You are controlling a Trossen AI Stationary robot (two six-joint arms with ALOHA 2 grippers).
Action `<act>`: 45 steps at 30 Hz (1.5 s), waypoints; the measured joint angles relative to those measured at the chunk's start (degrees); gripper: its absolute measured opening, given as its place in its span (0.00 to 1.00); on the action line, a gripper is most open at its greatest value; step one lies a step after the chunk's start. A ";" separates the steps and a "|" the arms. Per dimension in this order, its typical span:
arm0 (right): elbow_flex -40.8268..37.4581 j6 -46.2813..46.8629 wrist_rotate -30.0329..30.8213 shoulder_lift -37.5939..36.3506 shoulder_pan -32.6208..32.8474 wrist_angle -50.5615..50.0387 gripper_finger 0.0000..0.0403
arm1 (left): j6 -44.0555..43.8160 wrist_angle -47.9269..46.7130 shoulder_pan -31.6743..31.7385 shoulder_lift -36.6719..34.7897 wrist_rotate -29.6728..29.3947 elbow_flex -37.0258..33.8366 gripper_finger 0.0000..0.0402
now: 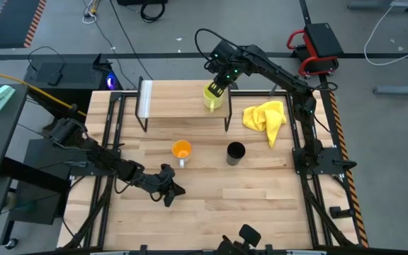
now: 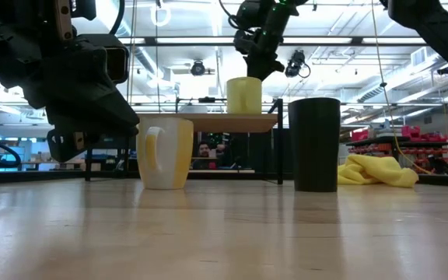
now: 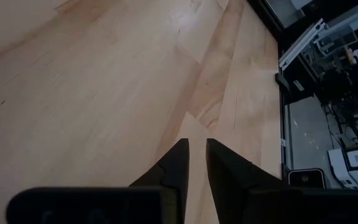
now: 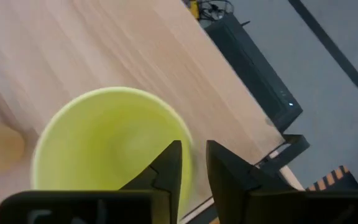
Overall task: Stack small to large cups/mugs on shelf
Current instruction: Put the yellow mug on the shelf
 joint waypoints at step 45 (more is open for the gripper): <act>-41.95 30.61 12.87 -31.81 9.65 19.97 0.01 | 0.11 -0.94 0.02 0.00 0.00 0.00 0.13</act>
